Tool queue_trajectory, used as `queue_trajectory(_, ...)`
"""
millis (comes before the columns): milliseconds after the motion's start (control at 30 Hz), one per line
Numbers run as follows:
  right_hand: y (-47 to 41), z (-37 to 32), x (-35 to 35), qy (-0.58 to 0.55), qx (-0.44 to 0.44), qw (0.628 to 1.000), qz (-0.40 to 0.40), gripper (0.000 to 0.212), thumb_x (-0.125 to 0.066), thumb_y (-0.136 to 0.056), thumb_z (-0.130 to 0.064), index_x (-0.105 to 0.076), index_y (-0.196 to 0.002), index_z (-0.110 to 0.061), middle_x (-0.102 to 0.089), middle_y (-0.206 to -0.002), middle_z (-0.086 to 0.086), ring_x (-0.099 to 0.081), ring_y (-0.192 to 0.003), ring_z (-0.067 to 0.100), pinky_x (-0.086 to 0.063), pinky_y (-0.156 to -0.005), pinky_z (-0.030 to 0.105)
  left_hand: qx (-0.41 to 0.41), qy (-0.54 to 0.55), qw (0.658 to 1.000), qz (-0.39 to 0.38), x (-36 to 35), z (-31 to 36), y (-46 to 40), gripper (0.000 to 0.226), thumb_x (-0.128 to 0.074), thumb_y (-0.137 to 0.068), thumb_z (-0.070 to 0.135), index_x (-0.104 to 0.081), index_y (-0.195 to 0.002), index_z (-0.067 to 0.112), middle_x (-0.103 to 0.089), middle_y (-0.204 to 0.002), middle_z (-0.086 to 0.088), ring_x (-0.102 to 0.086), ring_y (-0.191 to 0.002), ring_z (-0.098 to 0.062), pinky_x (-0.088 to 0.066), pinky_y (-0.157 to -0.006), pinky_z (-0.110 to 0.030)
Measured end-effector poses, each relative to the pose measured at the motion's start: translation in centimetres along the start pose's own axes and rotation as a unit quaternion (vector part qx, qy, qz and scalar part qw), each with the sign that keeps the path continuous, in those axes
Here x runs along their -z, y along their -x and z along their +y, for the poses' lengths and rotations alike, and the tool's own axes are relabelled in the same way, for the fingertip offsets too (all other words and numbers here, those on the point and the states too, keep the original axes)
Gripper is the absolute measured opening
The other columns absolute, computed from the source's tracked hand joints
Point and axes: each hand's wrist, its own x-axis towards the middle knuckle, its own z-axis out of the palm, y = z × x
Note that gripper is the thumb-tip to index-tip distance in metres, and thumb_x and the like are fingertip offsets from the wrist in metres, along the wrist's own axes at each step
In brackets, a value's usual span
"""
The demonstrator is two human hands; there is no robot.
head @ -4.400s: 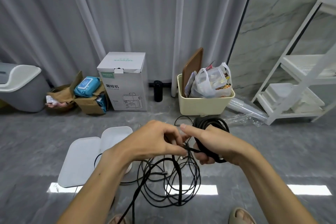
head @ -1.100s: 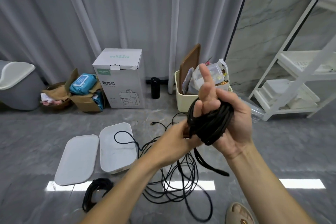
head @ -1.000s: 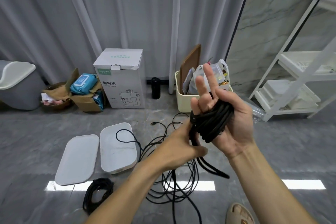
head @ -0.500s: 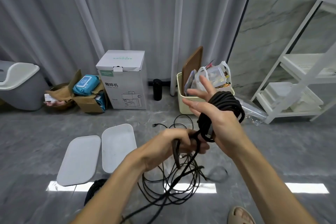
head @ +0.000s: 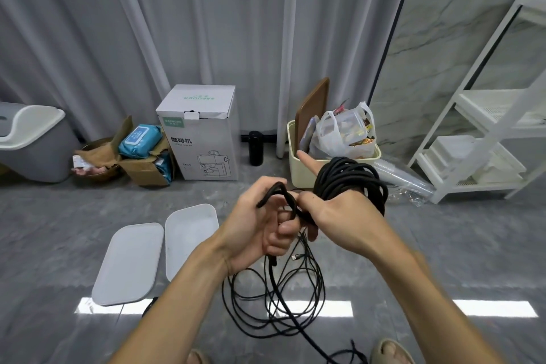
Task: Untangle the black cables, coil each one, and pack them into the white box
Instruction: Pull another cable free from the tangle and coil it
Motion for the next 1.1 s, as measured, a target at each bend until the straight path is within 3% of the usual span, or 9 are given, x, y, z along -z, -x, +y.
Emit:
queue_trajectory(67,0.0,-0.1,0.3,0.003,-0.001,1.000,-0.030,0.051,-0.052,-0.098,-0.025,-0.038,-0.146,-0.037,-0.066,-0.055,0.005,-0.064,-0.064,0.012,-0.048,-0.064,0.017,-0.006,0.008,1.000,0.003,0.1,0.0,-0.1,0.048,-0.041,-0.085,0.063,-0.057,-0.081,0.018,-0.028,-0.058,0.001,-0.012,-0.051,-0.012,-0.008,-0.048,-0.024)
queue_trajectory(167,0.2,-0.3,0.5,-0.057,0.003,0.995,-0.083,0.044,-0.053,-0.097,-0.013,-0.049,-0.139,-0.023,-0.061,-0.053,0.001,-0.055,-0.052,0.007,-0.038,-0.051,0.009,-0.022,0.009,0.999,0.021,0.1,0.3,-0.1,0.064,-0.034,-0.083,0.075,-0.053,-0.101,0.017,-0.025,-0.056,0.003,-0.009,-0.049,-0.009,-0.005,-0.046,-0.022)
queue_trajectory(300,0.4,-0.6,0.6,-0.104,-0.001,0.991,-0.080,0.036,-0.063,-0.093,-0.013,-0.056,-0.127,-0.024,-0.059,-0.057,0.002,-0.047,-0.048,0.010,-0.035,-0.044,0.014,-0.040,0.014,0.999,0.013,0.0,0.5,0.1,0.088,-0.043,-0.073,0.089,-0.056,-0.121,0.017,-0.025,-0.056,0.007,-0.009,-0.049,-0.007,-0.005,-0.046,-0.021)
queue_trajectory(400,0.1,-0.1,0.4,-0.095,-0.012,0.995,-0.039,0.021,-0.064,-0.092,-0.017,-0.064,-0.108,-0.029,-0.055,-0.053,-0.004,-0.044,-0.046,0.008,-0.035,-0.045,0.018,-0.071,-0.048,0.996,0.036,0.2,0.5,-0.2,0.080,-0.065,-0.068,0.072,-0.061,-0.130,0.024,-0.019,-0.061,0.007,-0.010,-0.051,-0.007,-0.009,-0.044,-0.020)
queue_trajectory(500,-0.3,0.7,-0.2,-0.045,-0.001,0.999,0.011,0.018,-0.062,-0.091,-0.020,-0.063,-0.077,-0.032,-0.054,-0.053,-0.013,-0.046,-0.050,0.001,-0.036,-0.051,0.016,-0.078,-0.133,0.976,0.155,-0.2,0.3,-0.8,0.057,-0.073,-0.084,0.041,-0.052,-0.131,0.017,-0.029,-0.053,0.011,-0.021,-0.046,-0.006,-0.018,-0.042,-0.018)
queue_trajectory(633,-0.7,1.4,-1.2,0.018,-0.025,0.998,0.057,0.026,-0.061,-0.090,-0.025,-0.058,-0.066,-0.034,-0.049,-0.044,-0.020,-0.044,-0.048,0.001,-0.031,-0.050,0.016,-0.143,-0.300,0.901,0.279,-0.5,-0.7,-1.2,0.047,-0.064,-0.092,0.043,-0.041,-0.130,0.029,-0.049,-0.055,0.007,-0.038,-0.046,-0.007,-0.032,-0.047,-0.020)
queue_trajectory(800,-0.7,1.5,-1.3,0.037,-0.056,0.992,0.106,0.021,-0.064,-0.089,-0.028,-0.061,-0.069,-0.034,-0.058,-0.058,-0.011,-0.056,-0.066,0.011,-0.039,-0.060,0.026,-0.225,-0.425,0.831,0.280,-0.3,-1.4,-1.0,0.087,-0.066,-0.087,0.021,-0.010,-0.150,0.044,-0.064,-0.076,0.009,-0.050,-0.055,-0.004,-0.044,-0.060,-0.018)
queue_trajectory(933,-0.6,1.3,-1.2,0.081,-0.065,0.989,0.107,0.012,-0.060,-0.092,-0.031,-0.069,-0.084,-0.028,-0.067,-0.076,-0.005,-0.063,-0.083,0.017,-0.044,-0.070,0.028,-0.261,-0.531,0.768,0.244,0.2,-1.6,-1.0,0.081,-0.063,-0.087,0.008,-0.026,-0.142,0.056,-0.049,-0.102,0.018,-0.052,-0.068,-0.010,-0.045,-0.063,-0.015)
queue_trajectory(1100,-0.6,1.8,-1.8,0.177,-0.061,0.979,0.078,0.024,-0.055,-0.095,-0.038,-0.067,-0.083,-0.021,-0.067,-0.074,-0.002,-0.063,-0.076,0.018,-0.043,-0.057,0.023,-0.245,-0.661,0.652,0.278,0.7,-1.5,-1.1,0.041,-0.057,-0.096,0.034,-0.052,-0.134,0.050,-0.035,-0.104,0.025,-0.044,-0.067,-0.005,-0.037,-0.053,-0.021)
